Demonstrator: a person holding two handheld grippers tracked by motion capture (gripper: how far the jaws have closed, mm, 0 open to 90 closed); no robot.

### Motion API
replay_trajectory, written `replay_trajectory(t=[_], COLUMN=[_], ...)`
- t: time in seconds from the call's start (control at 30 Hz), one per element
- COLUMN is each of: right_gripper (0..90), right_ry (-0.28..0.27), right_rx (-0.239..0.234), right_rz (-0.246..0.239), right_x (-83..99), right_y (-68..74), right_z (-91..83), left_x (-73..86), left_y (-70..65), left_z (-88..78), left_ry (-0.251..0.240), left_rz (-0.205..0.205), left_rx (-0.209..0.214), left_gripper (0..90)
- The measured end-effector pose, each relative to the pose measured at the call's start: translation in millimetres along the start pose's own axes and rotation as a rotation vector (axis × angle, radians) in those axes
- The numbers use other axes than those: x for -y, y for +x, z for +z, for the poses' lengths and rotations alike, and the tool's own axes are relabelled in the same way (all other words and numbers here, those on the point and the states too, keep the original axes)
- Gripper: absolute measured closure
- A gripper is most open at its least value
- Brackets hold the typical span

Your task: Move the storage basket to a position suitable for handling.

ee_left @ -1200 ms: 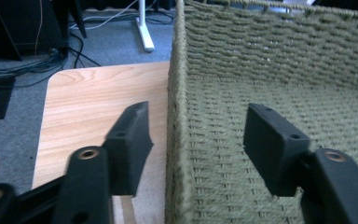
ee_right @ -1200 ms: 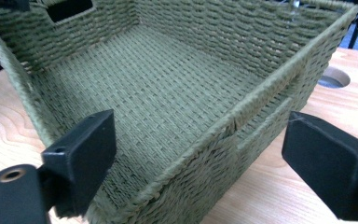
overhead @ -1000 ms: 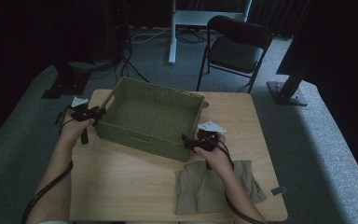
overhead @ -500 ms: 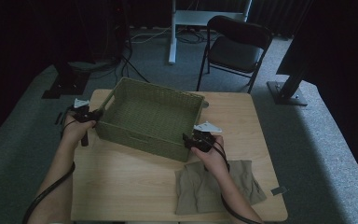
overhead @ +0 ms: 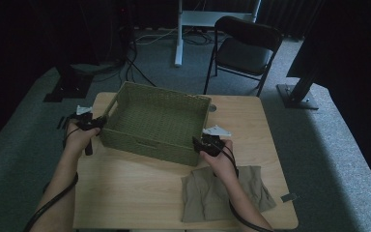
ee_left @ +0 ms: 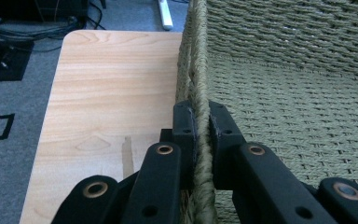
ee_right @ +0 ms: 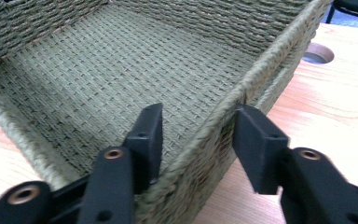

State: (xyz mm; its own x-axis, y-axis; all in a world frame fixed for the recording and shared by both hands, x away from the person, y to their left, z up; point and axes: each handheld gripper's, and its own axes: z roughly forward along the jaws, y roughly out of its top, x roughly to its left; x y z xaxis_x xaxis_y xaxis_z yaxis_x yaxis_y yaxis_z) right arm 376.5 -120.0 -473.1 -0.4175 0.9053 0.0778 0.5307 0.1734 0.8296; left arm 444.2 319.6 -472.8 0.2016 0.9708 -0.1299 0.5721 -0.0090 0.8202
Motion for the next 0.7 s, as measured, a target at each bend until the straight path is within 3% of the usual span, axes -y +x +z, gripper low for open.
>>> replay_trajectory(t=[0.27,0.7], right_gripper=[59.8,71.8], right_ry=[0.003,0.006], right_rx=[0.017,0.061], right_rz=[0.010,0.047], right_x=[-1.8,-5.5], right_y=[-6.3,-20.7], right_z=[1.1,5.4], left_x=[6.9,25.7], left_y=[-8.4,-28.3], left_z=[-8.4,-29.0], left_ry=[0.003,-0.013], left_rz=[-0.012,-0.078], left_rx=[-0.009,-0.034], left_gripper=[84.6,84.2])
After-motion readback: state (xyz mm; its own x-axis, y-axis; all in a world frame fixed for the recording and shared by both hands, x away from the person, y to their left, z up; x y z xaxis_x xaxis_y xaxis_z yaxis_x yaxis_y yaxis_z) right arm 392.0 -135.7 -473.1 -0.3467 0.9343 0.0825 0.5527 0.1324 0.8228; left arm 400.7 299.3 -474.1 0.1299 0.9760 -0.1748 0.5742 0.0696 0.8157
